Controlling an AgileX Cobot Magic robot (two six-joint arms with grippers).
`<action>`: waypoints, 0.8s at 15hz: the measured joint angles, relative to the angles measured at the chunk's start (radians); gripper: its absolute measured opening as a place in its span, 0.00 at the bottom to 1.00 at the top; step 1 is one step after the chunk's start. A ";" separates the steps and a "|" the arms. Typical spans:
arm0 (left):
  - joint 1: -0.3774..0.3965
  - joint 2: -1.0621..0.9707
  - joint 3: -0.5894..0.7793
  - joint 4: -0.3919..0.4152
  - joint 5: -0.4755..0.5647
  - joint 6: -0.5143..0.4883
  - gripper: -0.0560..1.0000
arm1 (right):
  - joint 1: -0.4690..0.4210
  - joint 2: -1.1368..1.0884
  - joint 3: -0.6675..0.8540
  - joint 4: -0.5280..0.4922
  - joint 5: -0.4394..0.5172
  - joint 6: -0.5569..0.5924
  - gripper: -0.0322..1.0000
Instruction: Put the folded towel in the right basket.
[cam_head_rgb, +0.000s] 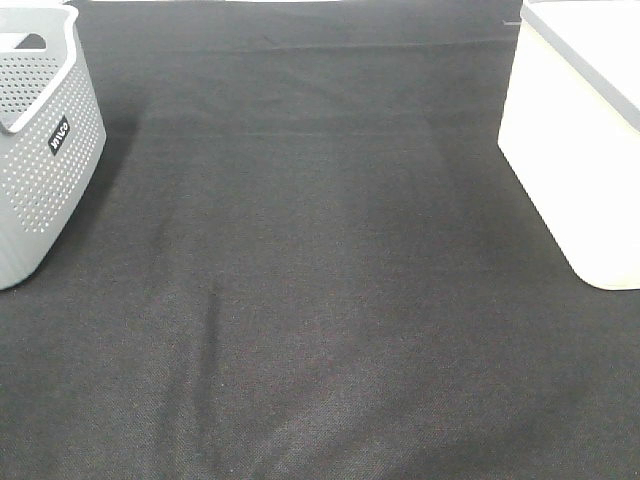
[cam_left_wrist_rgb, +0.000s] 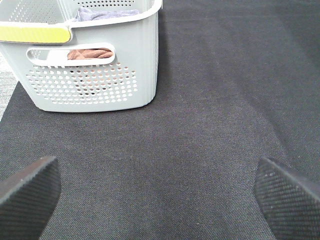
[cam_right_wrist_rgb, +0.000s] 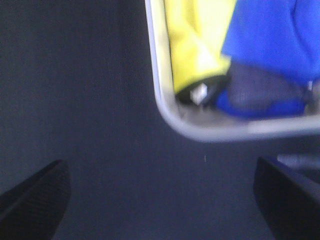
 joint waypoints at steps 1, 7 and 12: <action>0.000 0.000 0.000 0.000 0.000 0.000 0.98 | 0.000 -0.120 0.151 0.000 -0.040 0.000 0.96; 0.000 0.000 0.000 0.000 0.000 0.000 0.98 | 0.000 -0.682 0.620 -0.002 -0.114 0.000 0.96; 0.000 0.000 0.000 0.000 0.000 0.000 0.98 | 0.000 -1.162 0.844 -0.011 -0.081 -0.033 0.95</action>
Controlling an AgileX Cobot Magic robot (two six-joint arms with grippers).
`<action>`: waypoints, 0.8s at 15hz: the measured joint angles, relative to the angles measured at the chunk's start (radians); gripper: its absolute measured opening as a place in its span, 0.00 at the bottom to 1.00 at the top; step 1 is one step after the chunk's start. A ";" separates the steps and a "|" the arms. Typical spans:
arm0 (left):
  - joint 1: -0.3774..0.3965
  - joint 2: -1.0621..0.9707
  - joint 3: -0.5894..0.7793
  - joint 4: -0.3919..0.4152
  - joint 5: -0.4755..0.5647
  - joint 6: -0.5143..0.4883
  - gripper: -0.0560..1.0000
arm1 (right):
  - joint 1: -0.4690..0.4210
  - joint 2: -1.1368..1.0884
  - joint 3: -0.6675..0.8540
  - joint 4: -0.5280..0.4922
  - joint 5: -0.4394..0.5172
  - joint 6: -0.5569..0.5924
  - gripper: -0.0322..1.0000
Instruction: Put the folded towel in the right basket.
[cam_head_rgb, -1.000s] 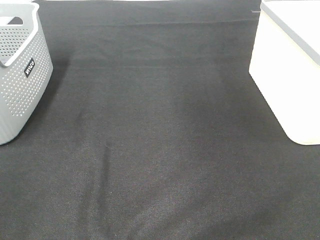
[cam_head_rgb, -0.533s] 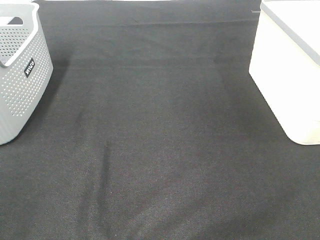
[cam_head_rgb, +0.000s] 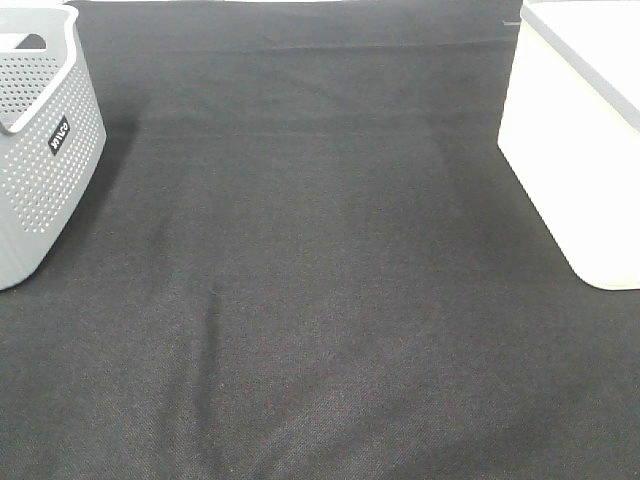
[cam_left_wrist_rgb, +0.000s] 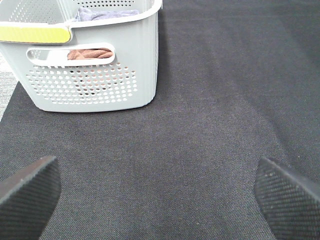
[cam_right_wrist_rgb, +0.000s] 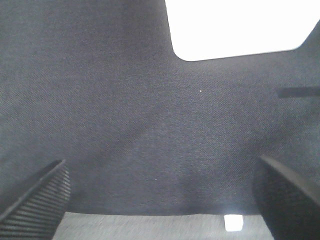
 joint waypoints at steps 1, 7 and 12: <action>0.000 0.000 0.000 0.000 0.000 0.000 0.98 | 0.000 -0.056 0.016 0.011 -0.001 -0.018 0.95; 0.000 0.000 0.000 0.000 0.000 0.000 0.98 | 0.000 -0.083 0.021 0.071 -0.004 -0.095 0.95; 0.000 0.000 0.000 0.000 0.000 0.000 0.98 | -0.042 -0.083 0.021 0.072 -0.005 -0.096 0.95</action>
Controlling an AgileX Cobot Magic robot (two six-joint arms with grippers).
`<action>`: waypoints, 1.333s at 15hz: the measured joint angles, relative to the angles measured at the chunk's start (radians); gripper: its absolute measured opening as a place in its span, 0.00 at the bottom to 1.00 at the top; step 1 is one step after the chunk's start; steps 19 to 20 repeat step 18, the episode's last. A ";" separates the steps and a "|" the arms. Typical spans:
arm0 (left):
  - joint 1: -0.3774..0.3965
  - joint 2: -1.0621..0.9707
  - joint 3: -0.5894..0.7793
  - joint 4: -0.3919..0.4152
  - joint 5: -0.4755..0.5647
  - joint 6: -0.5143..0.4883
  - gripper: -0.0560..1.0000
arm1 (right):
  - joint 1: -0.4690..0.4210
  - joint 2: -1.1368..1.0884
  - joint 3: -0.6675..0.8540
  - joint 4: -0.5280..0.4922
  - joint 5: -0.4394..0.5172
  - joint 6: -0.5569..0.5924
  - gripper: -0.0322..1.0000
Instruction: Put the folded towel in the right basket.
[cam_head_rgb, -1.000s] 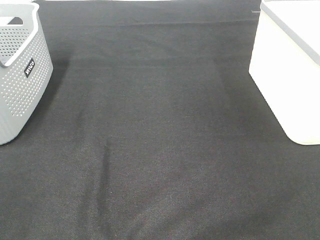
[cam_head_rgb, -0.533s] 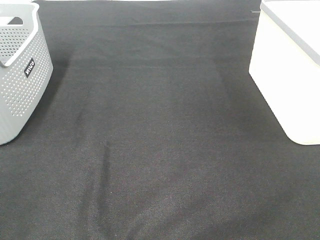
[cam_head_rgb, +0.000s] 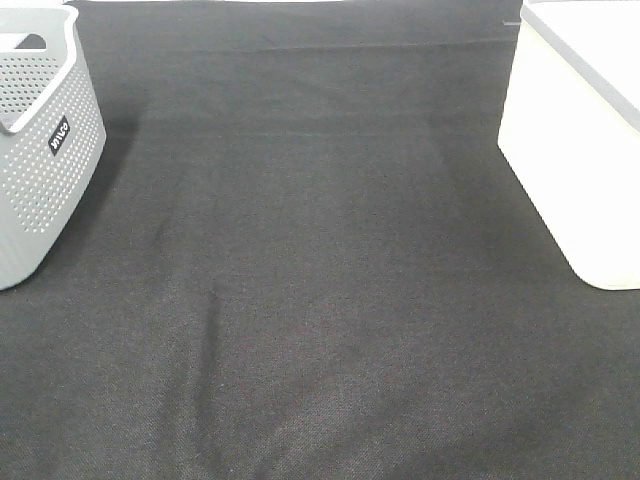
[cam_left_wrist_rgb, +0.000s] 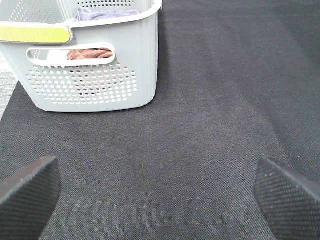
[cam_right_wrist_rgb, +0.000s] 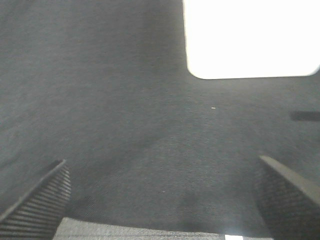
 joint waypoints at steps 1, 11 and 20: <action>0.000 0.000 0.000 0.000 0.000 0.000 0.98 | -0.010 0.000 0.000 0.001 0.000 0.000 0.95; 0.000 0.000 0.000 -0.004 0.000 0.000 0.98 | -0.010 0.000 0.000 0.002 0.000 0.000 0.95; 0.000 0.000 0.000 -0.004 0.000 0.000 0.98 | -0.010 0.000 0.000 0.002 0.000 0.000 0.95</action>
